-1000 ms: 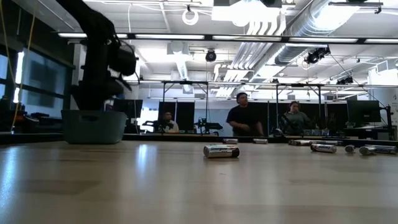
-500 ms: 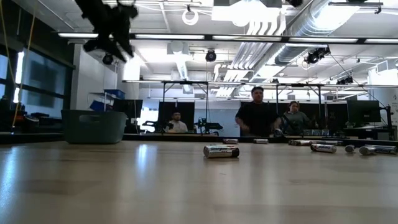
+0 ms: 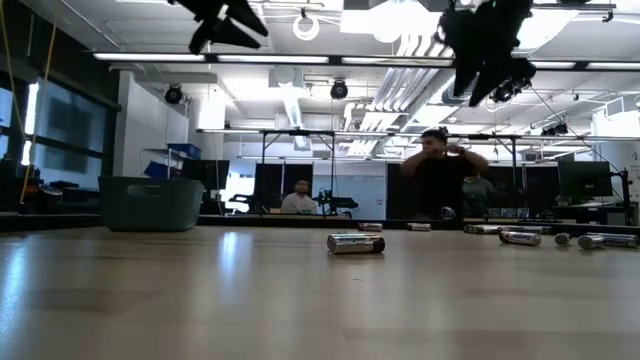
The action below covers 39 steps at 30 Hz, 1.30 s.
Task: Sort batteries
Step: Adjust the green bin
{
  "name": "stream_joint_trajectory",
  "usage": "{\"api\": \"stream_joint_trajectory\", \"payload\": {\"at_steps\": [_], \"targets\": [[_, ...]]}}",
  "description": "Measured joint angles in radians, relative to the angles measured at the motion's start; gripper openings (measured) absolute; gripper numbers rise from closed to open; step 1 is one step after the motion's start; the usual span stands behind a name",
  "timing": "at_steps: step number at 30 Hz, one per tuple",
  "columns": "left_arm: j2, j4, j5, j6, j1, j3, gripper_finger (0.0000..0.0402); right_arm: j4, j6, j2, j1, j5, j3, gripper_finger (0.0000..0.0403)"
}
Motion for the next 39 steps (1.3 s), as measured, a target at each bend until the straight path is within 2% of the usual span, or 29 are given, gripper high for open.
{"api": "stream_joint_trajectory", "payload": {"at_steps": [6, 12, 15, 19, 22, 28, 39], "targets": [[0.052, 0.128, 0.081, 0.109, 0.017, 0.000, 0.0129, -0.085, -0.181, 0.120, -0.213, -0.084, 0.000, 0.0174], [0.068, 0.148, 0.168, 0.222, 0.045, 0.000, 0.0129, -0.187, -0.437, 0.275, -0.362, -0.092, 0.000, 0.0178], [0.068, 0.142, 0.190, 0.223, 0.057, 0.000, 0.0129, -0.229, -0.574, 0.353, -0.422, -0.092, 0.000, 0.0196], [0.072, 0.138, 0.197, 0.258, 0.072, 0.000, 0.0129, -0.227, -0.726, 0.441, -0.491, -0.058, 0.000, 0.0239], [0.077, 0.136, 0.197, 0.255, 0.087, 0.000, 0.0129, -0.205, -0.829, 0.500, -0.530, 0.020, 0.000, 0.0262], [0.077, 0.138, 0.195, 0.217, 0.113, 0.000, 0.0129, -0.151, -1.032, 0.591, -0.570, 0.096, 0.000, 0.0267], [0.076, 0.195, 0.175, 0.195, 0.124, 0.000, 0.0129, -0.094, -1.023, 0.713, -0.570, 0.105, 0.000, 0.0267]]}}
